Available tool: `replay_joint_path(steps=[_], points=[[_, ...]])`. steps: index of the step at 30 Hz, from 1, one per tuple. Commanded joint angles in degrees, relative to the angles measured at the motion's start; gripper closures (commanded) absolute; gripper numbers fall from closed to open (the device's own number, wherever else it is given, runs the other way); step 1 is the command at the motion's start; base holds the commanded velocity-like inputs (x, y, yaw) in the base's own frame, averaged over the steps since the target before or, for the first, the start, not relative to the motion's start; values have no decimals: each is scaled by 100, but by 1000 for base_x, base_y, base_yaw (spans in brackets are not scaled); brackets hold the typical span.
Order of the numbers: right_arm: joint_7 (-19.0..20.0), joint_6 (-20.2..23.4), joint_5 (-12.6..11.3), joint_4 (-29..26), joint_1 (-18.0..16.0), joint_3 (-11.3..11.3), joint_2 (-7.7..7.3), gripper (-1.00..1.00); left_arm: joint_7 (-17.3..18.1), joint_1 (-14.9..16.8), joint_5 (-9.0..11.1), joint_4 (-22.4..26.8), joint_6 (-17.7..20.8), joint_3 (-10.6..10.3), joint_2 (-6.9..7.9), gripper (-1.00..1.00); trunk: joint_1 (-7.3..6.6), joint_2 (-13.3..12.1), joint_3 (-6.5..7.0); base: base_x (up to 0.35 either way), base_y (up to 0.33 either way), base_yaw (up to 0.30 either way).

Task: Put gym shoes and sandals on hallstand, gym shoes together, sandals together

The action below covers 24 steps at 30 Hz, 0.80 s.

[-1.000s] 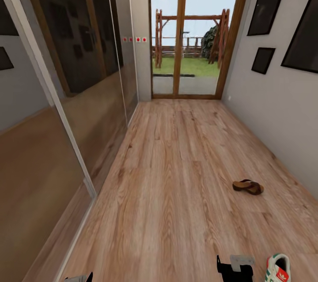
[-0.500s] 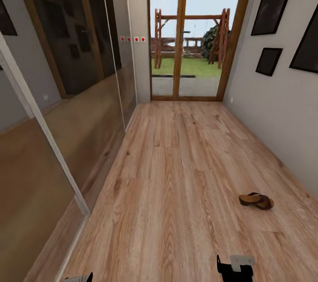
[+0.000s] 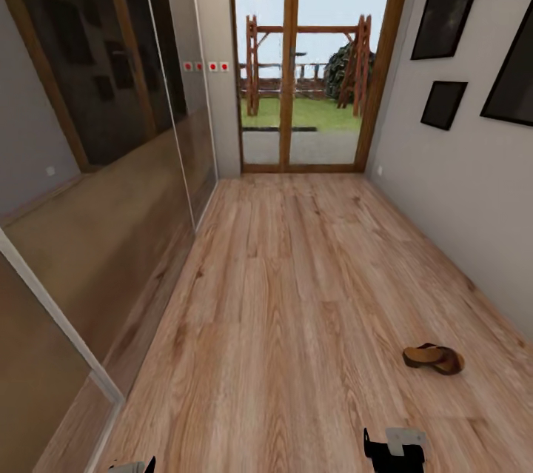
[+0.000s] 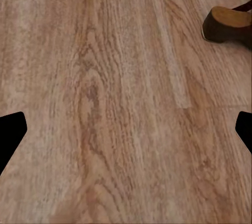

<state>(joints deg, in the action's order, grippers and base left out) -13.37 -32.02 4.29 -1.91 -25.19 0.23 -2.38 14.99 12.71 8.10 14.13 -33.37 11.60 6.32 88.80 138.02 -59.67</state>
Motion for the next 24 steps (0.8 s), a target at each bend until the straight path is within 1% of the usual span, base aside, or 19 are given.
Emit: replay_joint_path(steps=[1, 24], points=[[-43, -6, 46, 6, -3, 3, 2, -100, 56, 3, 60, -6, -3, 8, 0, -100, 2, 2, -5, 338, 0, -3], [-43, -9, 54, 6, -3, 4, 9, -100, 56, 4, 69, -6, -3, 8, 0, -100, 2, 2, -5, 338, 0, 0]])
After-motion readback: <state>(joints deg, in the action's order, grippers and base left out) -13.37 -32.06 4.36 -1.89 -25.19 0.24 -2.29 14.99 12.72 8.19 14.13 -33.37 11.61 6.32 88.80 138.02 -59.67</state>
